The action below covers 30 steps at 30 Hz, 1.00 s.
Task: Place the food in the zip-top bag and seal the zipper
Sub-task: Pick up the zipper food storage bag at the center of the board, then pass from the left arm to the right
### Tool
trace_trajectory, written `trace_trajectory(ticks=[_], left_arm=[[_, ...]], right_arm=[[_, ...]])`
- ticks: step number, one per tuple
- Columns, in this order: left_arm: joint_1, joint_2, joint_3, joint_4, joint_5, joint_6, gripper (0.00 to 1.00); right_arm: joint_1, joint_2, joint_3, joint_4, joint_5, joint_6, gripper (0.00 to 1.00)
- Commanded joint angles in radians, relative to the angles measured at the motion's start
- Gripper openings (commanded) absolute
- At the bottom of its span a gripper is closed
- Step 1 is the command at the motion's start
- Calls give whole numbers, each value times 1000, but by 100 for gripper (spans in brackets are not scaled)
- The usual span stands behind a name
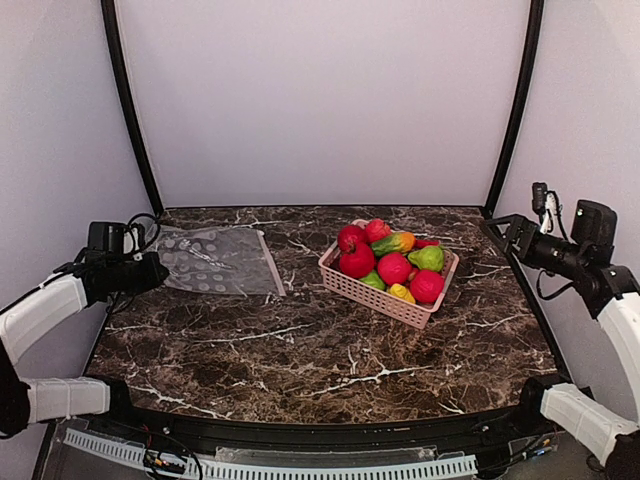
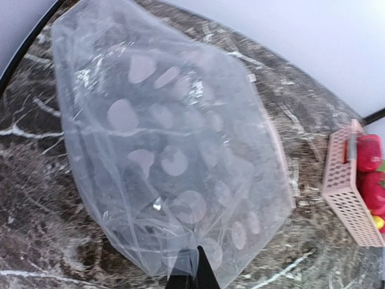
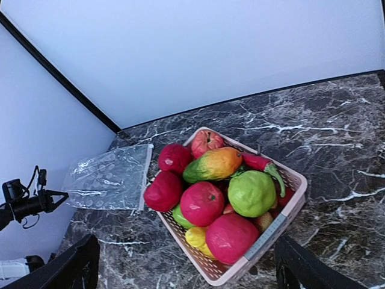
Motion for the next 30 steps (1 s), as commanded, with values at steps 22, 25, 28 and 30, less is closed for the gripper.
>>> trace_trajectory(ticks=[22, 25, 28, 30], left_arm=[[-13, -255, 355, 105, 670, -392, 1], [-35, -256, 363, 97, 640, -428, 1], [-61, -253, 381, 68, 596, -433, 1], [-90, -242, 386, 56, 570, -431, 1]], right_arm=[[606, 244, 28, 392, 44, 192, 98], [721, 272, 36, 397, 109, 101, 97], [873, 310, 55, 395, 258, 8, 96], [941, 360, 92, 380, 333, -39, 94]])
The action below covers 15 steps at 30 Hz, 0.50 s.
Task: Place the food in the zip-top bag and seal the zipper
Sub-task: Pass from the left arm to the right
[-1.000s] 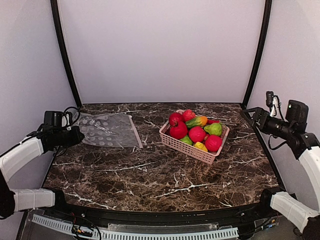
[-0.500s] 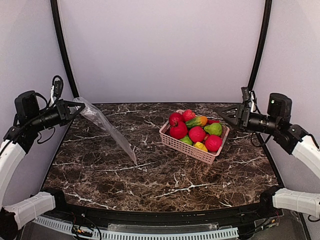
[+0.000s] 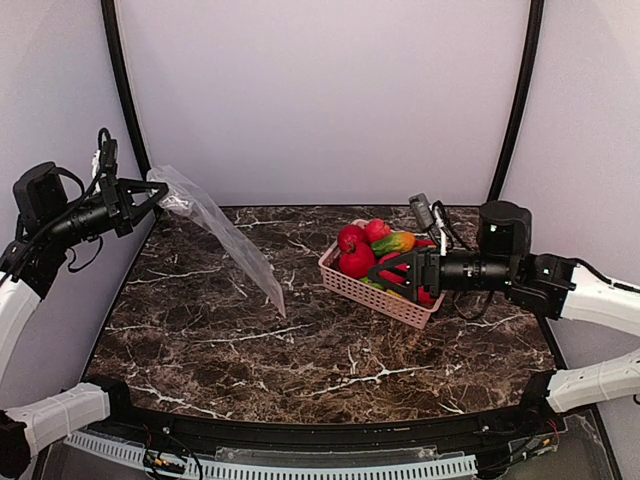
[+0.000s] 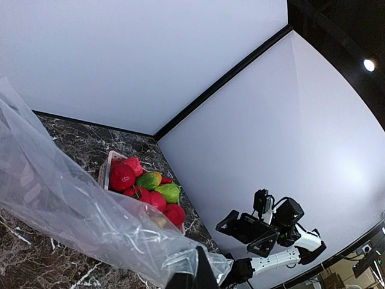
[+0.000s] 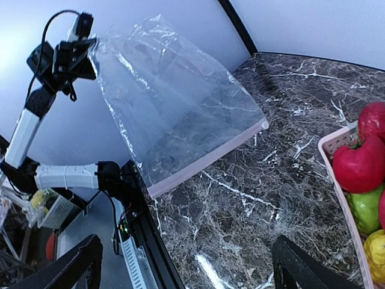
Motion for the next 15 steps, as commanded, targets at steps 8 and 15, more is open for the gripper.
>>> trace_trajectory(ticks=[8, 15], left_arm=[[-99, 52, 26, -38, -101, -43, 1], [-112, 51, 16, -40, -112, -52, 1]], right_arm=[[367, 289, 186, 74, 519, -266, 85], [520, 512, 359, 51, 704, -336, 74]])
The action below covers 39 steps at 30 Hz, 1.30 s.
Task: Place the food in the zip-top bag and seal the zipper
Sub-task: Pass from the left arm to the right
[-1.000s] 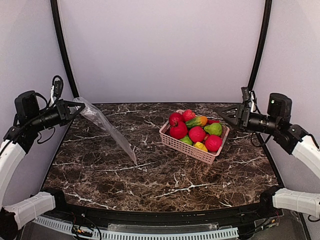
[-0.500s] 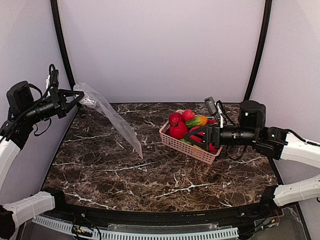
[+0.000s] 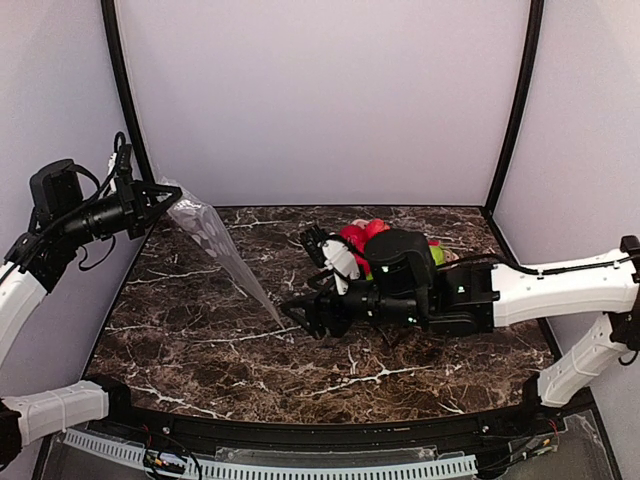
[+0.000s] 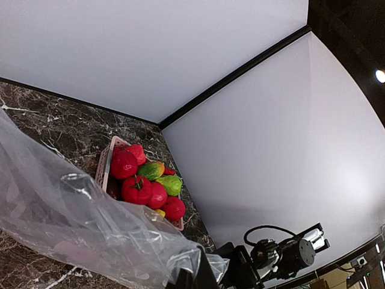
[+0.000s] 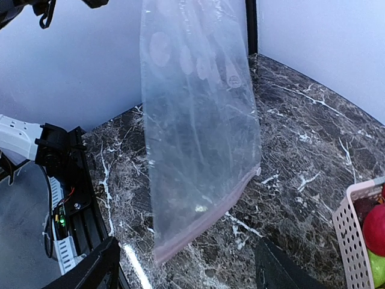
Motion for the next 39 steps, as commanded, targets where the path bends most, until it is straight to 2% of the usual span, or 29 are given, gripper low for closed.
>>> trace_trajectory(ticks=[1, 9, 14, 17, 21, 24, 27, 29, 30, 31, 32, 34, 36, 39], left_arm=[[-11, -12, 2, -11, -13, -9, 1], [-13, -15, -3, -20, -8, -5, 1], [-15, -14, -6, -29, 0, -2, 1], [-14, -15, -5, -36, -3, 3, 1], [-14, -12, -8, -55, -13, 19, 1], [-14, -7, -4, -79, -23, 43, 1], [-13, 5, 5, -141, -59, 102, 1], [-14, 12, 5, -168, -86, 143, 8], [-14, 16, -1, -173, -94, 172, 23], [-15, 17, -5, -177, -111, 187, 32], [-14, 22, -14, -181, -123, 217, 52], [-15, 35, -27, -196, -153, 277, 73], [-14, 56, -30, -235, -203, 346, 82], [-20, 77, -40, -282, -266, 411, 88]], right_arm=[[85, 111, 116, 10, 185, -75, 73], [103, 238, 206, -39, 212, -55, 69], [102, 297, 263, -89, 278, -41, 63], [102, 320, 284, -100, 311, -44, 53], [102, 328, 301, -101, 310, -46, 19], [102, 320, 304, -109, 299, -32, 0], [101, 289, 290, -110, 265, -4, 0], [100, 254, 276, -112, 231, 27, 0], [98, 233, 266, -113, 209, 55, 0], [93, 211, 261, -115, 184, 71, 0], [84, 191, 254, -121, 159, 103, 0], [60, 155, 244, -145, 121, 202, 0], [31, 129, 239, -183, 100, 282, 0], [-16, 93, 213, -208, 47, 381, 0]])
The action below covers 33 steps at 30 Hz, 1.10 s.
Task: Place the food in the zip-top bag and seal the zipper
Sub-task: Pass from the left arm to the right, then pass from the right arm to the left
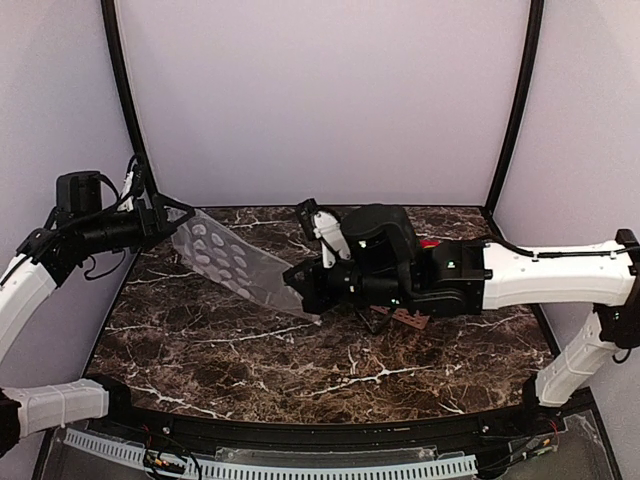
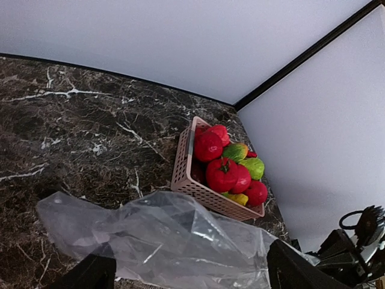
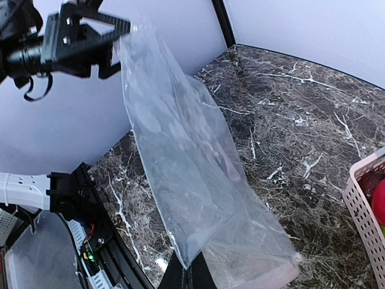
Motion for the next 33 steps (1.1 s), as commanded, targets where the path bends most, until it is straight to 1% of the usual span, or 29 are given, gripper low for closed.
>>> trace_trajectory(ticks=[1, 5, 10, 12, 14, 17, 19, 21, 24, 26, 27, 28, 30, 33], left_arm=[[-15, 26, -37, -94, -110, 162, 89], [-72, 23, -53, -81, -156, 209, 93], [-166, 4, -50, -80, -245, 264, 98], [-184, -15, -48, -85, -317, 280, 99], [-188, -34, -36, -107, -420, 304, 99], [-188, -54, 3, -152, -489, 352, 99], [-188, -53, 35, -169, -478, 394, 99], [-188, -31, 66, -183, -397, 435, 99], [-199, 33, 99, -189, -219, 468, 99], [-243, 74, 121, -185, -170, 484, 99], [-288, 102, 138, -183, -163, 490, 99], [-310, 117, 146, -183, -154, 499, 99], [-407, 169, 177, -185, -141, 505, 99], [-499, 254, 231, -181, -116, 511, 99]], right_arm=[[-73, -62, -51, -39, -100, 208, 0], [-124, -103, -84, -34, -156, 292, 0], [-148, -105, -76, -43, -162, 293, 0], [-155, -105, -78, -51, -156, 300, 0], [-162, -102, -79, -61, -153, 305, 0], [-171, -104, -81, -65, -158, 287, 0], [-175, -104, -71, -64, -181, 220, 0], [-180, -99, -49, -66, -230, 133, 0], [-182, -93, -8, -111, -282, 18, 0], [-183, -89, 14, -148, -296, -33, 0], [-184, -86, 25, -169, -305, -52, 0], [-184, -84, 36, -189, -313, -72, 0], [-186, -76, 52, -225, -324, -91, 0], [-188, -71, 55, -243, -337, -100, 0]])
